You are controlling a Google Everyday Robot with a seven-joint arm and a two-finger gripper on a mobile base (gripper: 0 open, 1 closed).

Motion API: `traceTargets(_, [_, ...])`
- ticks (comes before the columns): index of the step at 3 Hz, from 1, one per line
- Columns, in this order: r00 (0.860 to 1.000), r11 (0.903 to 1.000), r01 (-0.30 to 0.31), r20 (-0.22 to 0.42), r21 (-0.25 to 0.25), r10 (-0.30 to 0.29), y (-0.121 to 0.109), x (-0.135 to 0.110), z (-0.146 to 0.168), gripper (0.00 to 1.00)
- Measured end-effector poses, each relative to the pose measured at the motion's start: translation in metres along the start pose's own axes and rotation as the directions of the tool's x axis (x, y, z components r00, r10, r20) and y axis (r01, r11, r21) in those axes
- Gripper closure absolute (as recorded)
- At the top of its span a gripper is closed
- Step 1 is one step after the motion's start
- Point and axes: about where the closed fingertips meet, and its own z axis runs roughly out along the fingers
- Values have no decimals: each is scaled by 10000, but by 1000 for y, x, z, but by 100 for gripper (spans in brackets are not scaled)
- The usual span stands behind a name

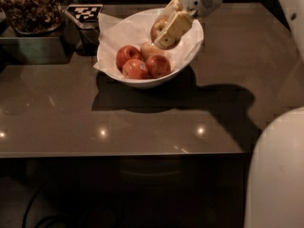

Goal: Pick apple from white bowl

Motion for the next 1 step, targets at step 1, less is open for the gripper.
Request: traceTargets(1, [9975, 9976, -590, 398, 350, 576, 37, 2, -30, 100])
